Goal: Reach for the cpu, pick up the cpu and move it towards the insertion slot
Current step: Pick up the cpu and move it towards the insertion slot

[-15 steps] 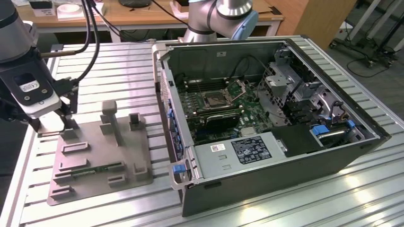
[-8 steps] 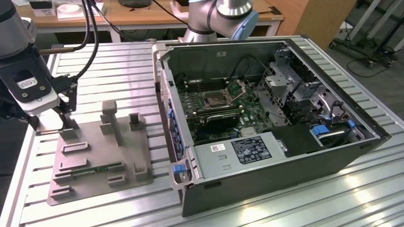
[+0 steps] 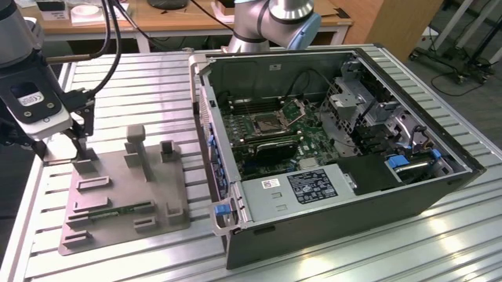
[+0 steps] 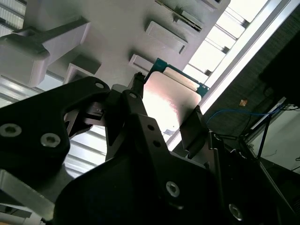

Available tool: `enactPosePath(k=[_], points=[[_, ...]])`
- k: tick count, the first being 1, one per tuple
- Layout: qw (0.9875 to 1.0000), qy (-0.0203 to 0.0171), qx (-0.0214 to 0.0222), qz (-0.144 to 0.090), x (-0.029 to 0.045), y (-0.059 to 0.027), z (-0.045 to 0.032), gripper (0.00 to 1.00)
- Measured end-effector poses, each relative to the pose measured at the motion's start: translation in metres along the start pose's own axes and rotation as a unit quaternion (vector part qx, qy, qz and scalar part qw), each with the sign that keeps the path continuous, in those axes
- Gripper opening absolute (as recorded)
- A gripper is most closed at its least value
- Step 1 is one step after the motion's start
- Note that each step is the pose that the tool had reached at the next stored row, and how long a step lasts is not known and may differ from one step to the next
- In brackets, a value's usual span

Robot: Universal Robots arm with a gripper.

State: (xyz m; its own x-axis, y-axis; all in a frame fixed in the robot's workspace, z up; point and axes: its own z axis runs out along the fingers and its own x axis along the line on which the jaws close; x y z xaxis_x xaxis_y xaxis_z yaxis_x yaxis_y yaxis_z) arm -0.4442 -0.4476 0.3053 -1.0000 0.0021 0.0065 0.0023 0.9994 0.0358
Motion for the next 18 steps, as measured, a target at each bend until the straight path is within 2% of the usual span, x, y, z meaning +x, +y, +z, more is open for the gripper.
enactPosePath(k=[18], points=[[1.0000,0.0004,0.0000,0.000,0.0000,0.0004,-0.0109,0.55]])
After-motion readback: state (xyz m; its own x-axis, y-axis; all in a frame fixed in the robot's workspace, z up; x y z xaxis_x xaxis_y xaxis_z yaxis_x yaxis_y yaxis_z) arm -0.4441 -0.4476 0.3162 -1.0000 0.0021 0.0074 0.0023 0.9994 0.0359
